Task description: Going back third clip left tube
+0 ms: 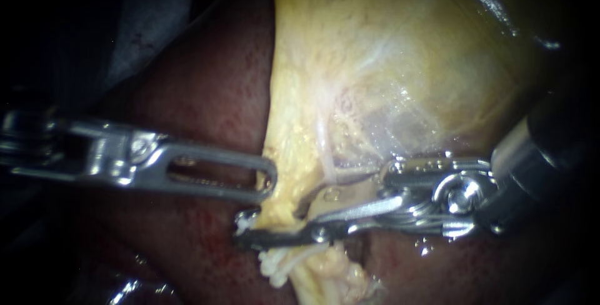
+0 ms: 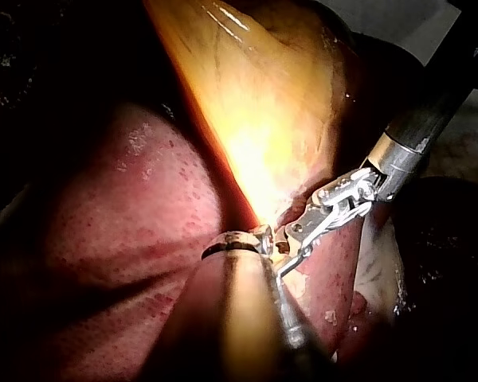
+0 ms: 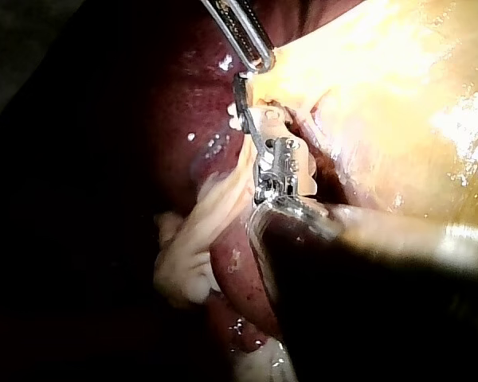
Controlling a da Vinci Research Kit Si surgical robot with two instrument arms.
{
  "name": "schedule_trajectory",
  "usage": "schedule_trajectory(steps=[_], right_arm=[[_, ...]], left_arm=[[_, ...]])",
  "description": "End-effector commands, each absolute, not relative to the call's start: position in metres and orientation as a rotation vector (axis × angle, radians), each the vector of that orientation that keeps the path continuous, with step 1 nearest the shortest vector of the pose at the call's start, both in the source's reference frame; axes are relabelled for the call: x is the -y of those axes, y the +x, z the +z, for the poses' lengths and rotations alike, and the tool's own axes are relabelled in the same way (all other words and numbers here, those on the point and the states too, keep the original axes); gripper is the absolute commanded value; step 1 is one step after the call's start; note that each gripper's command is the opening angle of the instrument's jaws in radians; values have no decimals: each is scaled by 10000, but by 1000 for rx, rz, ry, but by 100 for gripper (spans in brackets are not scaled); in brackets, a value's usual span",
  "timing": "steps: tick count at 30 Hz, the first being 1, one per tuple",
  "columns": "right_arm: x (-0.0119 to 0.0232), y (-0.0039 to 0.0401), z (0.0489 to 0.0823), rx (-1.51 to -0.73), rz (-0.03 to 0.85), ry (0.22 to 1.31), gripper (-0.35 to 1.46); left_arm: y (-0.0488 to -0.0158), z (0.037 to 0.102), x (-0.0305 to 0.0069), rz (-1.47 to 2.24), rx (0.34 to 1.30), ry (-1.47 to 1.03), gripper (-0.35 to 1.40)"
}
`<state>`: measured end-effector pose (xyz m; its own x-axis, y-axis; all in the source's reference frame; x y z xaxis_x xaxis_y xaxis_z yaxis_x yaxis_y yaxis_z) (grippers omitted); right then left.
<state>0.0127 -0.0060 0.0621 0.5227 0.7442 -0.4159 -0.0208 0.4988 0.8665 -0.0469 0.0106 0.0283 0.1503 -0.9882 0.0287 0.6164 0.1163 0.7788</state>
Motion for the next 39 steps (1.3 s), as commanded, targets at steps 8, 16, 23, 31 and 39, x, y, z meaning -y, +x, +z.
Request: schedule_trajectory(steps=[8, 16, 23, 31, 39], right_arm=[[61, 129, 620, -911, 550, 943, -35], [61, 130, 620, -910, 548, 945, -17], [60, 138, 621, -945, 502, 894, 44], [61, 149, 624, -986, 449, 854, 52], [65, 153, 630, -1009, 391, 814, 53]], left_arm=[[-468, 282, -106, -1304, 653, 715, -35], [-468, 282, -106, -1304, 653, 715, -35], [-468, 282, -106, -1304, 653, 715, -35], [-467, 282, -106, -1304, 653, 715, -35], [-468, 282, -106, -1304, 653, 715, -35]])
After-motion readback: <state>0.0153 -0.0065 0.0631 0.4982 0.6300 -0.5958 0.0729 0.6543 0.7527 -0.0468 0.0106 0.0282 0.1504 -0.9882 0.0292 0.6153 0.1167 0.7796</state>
